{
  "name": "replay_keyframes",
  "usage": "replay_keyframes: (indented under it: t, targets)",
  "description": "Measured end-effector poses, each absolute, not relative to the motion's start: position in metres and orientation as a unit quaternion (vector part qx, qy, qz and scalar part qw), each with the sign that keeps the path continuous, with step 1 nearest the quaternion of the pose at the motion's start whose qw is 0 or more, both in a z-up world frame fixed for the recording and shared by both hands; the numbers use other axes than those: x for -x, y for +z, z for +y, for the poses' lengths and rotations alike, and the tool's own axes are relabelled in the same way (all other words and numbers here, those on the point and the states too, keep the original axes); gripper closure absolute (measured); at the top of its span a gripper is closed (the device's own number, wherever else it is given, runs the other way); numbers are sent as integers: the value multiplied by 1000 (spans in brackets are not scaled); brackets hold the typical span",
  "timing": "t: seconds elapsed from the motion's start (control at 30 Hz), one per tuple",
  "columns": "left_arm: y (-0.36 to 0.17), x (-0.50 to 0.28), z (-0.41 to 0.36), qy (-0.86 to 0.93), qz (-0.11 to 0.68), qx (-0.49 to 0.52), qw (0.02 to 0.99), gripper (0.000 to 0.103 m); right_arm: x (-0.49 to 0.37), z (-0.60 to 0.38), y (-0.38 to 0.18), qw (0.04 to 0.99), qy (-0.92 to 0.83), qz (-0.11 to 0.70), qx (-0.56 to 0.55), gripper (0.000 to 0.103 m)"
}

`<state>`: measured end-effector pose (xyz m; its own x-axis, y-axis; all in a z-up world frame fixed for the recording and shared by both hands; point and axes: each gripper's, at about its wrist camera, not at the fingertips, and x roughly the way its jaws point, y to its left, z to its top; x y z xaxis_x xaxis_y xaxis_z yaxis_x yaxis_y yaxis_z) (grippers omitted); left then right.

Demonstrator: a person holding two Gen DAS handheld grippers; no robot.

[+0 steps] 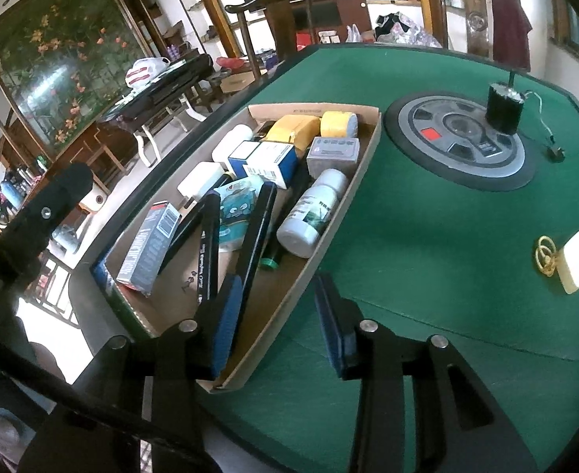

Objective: Organize objects

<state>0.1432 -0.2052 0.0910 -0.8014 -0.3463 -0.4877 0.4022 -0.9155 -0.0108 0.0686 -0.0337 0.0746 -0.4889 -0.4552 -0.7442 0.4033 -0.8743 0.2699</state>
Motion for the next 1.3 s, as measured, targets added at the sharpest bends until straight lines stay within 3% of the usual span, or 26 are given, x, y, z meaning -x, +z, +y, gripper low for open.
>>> replay_keyframes:
  t: [0.43, 0.9, 1.3]
  targets:
    - [78, -135, -212, -936, 77, -283, 194, 2, -75, -43, 78, 231, -885, 35, -403, 54]
    - [75, -137, -217, -942, 89, -287, 150, 2, -75, -59, 82, 226, -890, 77, -388, 54]
    - [67, -137, -225, -931, 83, -298, 194, 2, -76, -78, 85, 225, -891, 103, -380, 49]
